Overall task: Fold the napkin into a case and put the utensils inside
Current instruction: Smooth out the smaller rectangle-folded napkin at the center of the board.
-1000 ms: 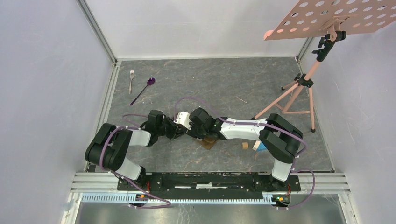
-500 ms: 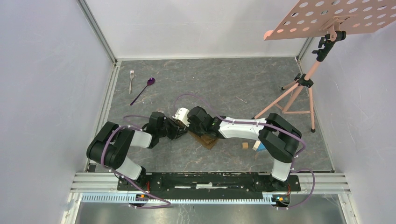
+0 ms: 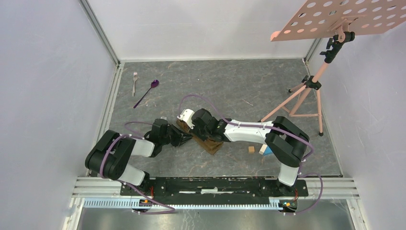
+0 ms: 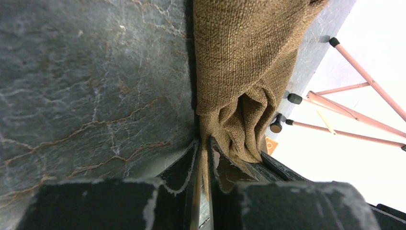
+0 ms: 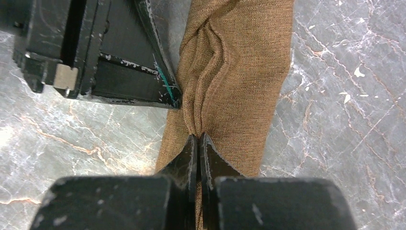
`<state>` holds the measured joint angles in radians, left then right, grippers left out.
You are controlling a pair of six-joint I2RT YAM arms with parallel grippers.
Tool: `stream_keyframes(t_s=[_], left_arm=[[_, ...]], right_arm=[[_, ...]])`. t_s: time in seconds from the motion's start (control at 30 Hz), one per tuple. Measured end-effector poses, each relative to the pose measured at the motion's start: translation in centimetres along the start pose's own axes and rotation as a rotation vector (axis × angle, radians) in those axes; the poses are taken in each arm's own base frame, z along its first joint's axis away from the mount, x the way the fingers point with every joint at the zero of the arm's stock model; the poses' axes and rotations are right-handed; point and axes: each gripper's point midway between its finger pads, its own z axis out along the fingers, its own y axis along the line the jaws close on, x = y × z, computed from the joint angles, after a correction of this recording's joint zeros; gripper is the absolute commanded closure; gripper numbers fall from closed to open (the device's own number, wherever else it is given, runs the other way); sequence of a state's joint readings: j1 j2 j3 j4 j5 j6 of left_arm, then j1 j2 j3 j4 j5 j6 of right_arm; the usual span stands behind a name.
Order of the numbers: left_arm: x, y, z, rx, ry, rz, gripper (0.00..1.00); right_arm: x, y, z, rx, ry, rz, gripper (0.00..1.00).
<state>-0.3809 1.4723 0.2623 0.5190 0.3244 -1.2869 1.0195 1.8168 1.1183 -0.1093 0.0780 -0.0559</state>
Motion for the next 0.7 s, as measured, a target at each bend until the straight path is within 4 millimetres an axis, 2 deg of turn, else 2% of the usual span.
stream_keyframes(t_s=[0.1, 0.37, 0.43, 0.6, 0.67, 0.7], left_arm=[[0.1, 0.0, 0.2, 0.000, -0.003, 0.004, 0.93], [0.2, -0.3, 0.5, 0.008, -0.021, -0.011, 0.95], [0.1, -0.4, 0.5, 0.008, -0.027, -0.011, 0.92], [0.1, 0.0, -0.1, -0.011, -0.043, -0.012, 0.80], [-0.2, 0.1, -0.7, -0.020, -0.056, -0.013, 0.79], [-0.5, 0.0, -1.0, -0.020, -0.065, -0.013, 0.82]], right_arm=[[-0.1, 0.3, -0.1, -0.011, 0.002, 0.028, 1.00], [-0.5, 1.2, 0.0, -0.042, -0.016, 0.112, 1.00], [-0.2, 1.4, 0.3, -0.047, -0.020, 0.122, 1.00], [2.2, 1.7, 1.4, -0.047, 0.004, 0.123, 1.00], [2.1, 1.7, 1.5, -0.044, -0.010, 0.123, 0.99], [2.1, 1.7, 1.5, -0.044, -0.017, 0.125, 0.99]])
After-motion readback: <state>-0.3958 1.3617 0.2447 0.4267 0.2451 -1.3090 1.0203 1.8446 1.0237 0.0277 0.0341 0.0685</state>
